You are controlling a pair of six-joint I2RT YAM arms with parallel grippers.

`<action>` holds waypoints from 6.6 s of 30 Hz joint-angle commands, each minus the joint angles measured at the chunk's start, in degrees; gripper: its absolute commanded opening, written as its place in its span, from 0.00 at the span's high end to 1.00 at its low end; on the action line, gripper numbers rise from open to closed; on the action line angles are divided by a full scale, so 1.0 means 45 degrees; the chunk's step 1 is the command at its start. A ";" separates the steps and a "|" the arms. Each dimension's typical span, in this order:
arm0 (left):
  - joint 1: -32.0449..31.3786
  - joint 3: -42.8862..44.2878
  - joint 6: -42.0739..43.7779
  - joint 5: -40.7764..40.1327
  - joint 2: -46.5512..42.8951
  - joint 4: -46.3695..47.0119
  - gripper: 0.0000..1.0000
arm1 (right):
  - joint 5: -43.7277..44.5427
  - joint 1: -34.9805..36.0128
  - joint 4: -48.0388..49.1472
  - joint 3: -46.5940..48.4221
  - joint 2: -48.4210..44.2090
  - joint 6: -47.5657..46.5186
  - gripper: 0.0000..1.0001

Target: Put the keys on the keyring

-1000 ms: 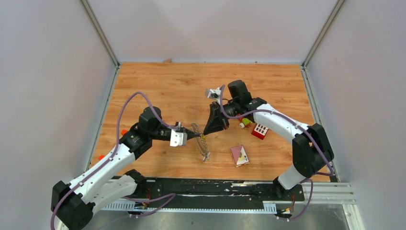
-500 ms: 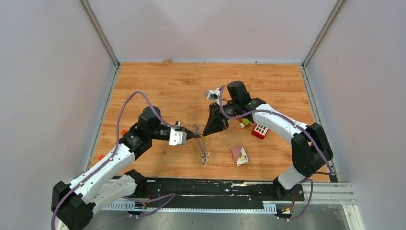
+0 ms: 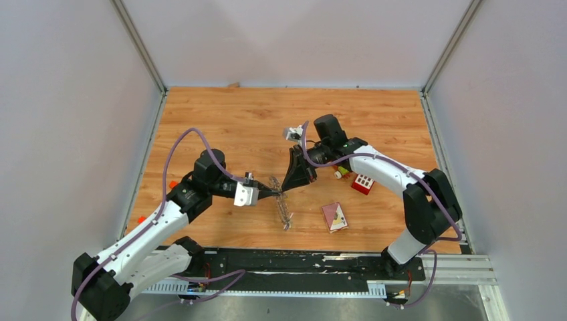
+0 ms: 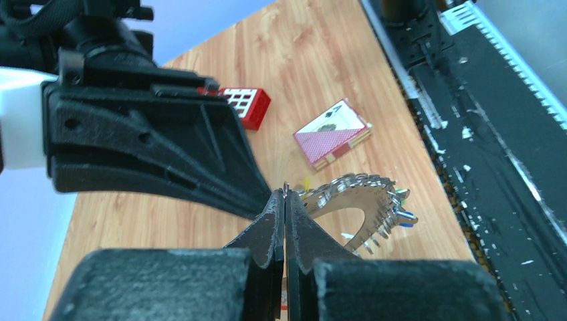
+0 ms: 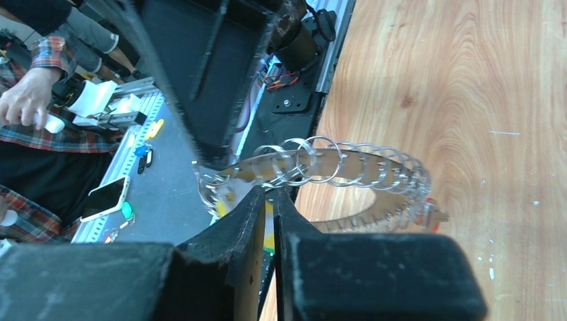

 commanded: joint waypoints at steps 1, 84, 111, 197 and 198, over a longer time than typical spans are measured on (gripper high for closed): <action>-0.0143 0.0238 0.0122 0.1312 -0.0422 0.0727 1.00 | 0.0564 0.0002 0.0390 0.0344 0.0095 -0.0196 0.89; 0.0513 -0.2379 -1.3836 -0.0438 0.1743 1.5219 1.00 | 0.4479 0.0977 -0.1294 0.0337 -0.4682 -0.3552 0.76; 0.0516 -0.2638 -1.4389 -0.0032 0.1579 1.6367 1.00 | 0.4876 0.1103 -0.1725 -0.0185 -0.4849 -0.4509 0.58; 0.0583 -0.2926 -1.3612 -0.0135 0.1680 1.6095 1.00 | 0.4300 0.1310 -0.2247 0.0782 -0.5032 -0.4371 0.66; 0.0564 -0.2926 -1.3618 -0.0136 0.1705 1.6079 1.00 | 0.4300 0.1325 -0.2266 0.0791 -0.5040 -0.4382 0.66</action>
